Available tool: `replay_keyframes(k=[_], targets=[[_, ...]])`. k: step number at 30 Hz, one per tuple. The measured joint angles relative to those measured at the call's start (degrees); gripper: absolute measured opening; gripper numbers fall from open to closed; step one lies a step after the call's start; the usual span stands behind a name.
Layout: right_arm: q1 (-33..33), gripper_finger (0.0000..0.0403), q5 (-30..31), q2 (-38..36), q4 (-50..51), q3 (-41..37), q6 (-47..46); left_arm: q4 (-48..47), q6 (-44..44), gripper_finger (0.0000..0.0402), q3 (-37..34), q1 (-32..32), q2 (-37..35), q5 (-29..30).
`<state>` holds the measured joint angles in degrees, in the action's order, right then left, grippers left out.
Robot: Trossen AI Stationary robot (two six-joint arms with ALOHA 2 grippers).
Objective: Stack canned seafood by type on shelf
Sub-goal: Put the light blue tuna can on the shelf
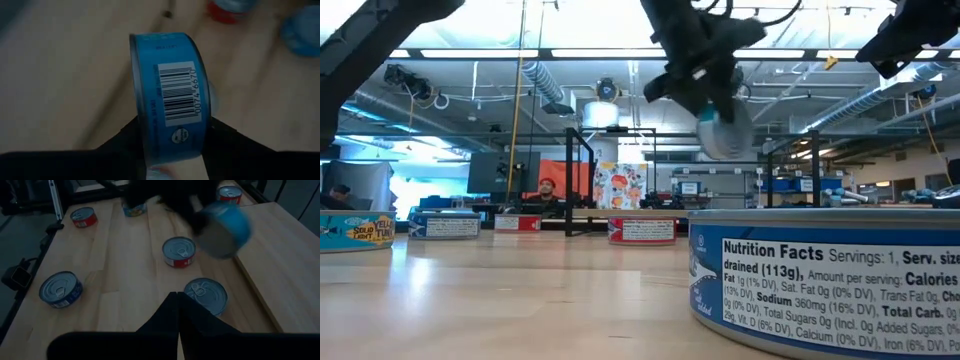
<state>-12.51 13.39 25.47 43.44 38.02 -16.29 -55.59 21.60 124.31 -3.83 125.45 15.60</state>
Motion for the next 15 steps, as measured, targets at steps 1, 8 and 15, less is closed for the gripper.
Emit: replay_keyframes(k=[1,8,15], targets=[[0.0,0.001,0.0,0.0,-0.1,0.0,0.0,-0.5,-1.6,0.0139,0.5,-1.0,0.0,0.3],[0.0,0.0011,2.7,0.0,-1.8,0.0,-1.2,-1.9,-14.1,0.0139,2.0,-7.7,0.1,2.7],[0.0,0.0011,8.0,0.9,-3.3,0.0,-4.9,-1.8,-26.5,0.0139,2.0,-12.8,0.1,7.3]])
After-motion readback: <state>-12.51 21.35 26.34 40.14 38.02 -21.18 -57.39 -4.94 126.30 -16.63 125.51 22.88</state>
